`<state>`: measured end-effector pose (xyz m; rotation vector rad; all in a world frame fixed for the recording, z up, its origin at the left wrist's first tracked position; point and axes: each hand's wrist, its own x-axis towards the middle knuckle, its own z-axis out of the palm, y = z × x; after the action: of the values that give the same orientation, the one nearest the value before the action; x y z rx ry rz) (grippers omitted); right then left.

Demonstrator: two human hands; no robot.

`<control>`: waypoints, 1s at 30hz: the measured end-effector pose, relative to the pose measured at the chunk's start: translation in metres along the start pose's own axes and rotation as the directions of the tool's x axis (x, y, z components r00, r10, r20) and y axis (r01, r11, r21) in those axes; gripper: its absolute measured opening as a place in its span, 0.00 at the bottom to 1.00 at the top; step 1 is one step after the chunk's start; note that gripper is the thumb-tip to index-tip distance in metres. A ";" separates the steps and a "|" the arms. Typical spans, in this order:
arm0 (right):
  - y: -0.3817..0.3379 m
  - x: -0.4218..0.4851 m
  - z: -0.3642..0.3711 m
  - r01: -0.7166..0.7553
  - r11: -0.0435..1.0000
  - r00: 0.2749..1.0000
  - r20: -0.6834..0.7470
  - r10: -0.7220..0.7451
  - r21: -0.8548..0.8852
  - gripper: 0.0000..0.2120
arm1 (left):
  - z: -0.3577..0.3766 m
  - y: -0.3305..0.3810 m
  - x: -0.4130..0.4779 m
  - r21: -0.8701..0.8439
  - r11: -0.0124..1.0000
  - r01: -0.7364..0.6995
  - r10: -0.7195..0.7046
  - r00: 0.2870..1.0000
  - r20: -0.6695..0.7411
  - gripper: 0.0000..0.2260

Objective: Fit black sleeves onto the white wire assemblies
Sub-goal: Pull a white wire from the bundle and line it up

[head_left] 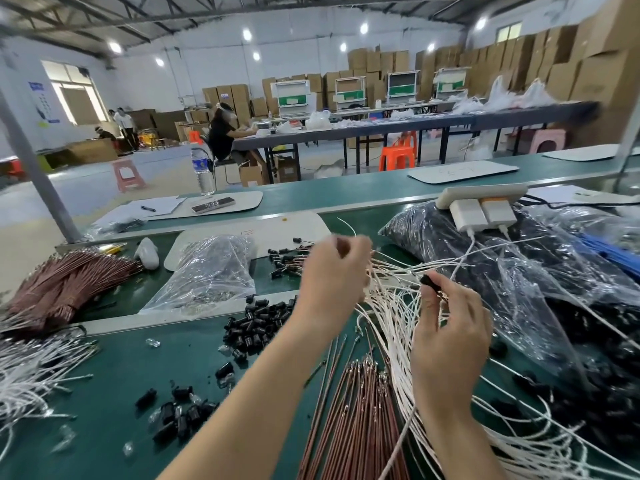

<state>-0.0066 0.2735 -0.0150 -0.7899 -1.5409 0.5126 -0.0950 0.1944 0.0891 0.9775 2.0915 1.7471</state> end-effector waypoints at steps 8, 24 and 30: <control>0.000 -0.001 0.002 0.053 0.998 0.996 0.080 -0.050 -0.041 0.13 | -0.086 0.026 0.011 -0.516 0.801 0.305 -0.259 0.952 0.160 0.04; -0.002 -0.011 0.007 0.139 0.988 0.963 0.243 -0.118 -0.072 0.14 | -0.138 -0.026 -0.019 -0.105 0.927 0.361 -0.301 0.881 0.365 0.11; -0.002 -0.014 0.010 0.176 0.982 0.931 0.336 -0.141 -0.076 0.13 | -0.169 -0.085 -0.035 -0.151 0.907 0.392 -0.420 0.843 -0.337 0.11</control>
<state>-0.0167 0.2630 -0.0240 -0.6742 -1.9389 0.4629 -0.1953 0.0364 0.0437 0.1594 2.2094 1.8557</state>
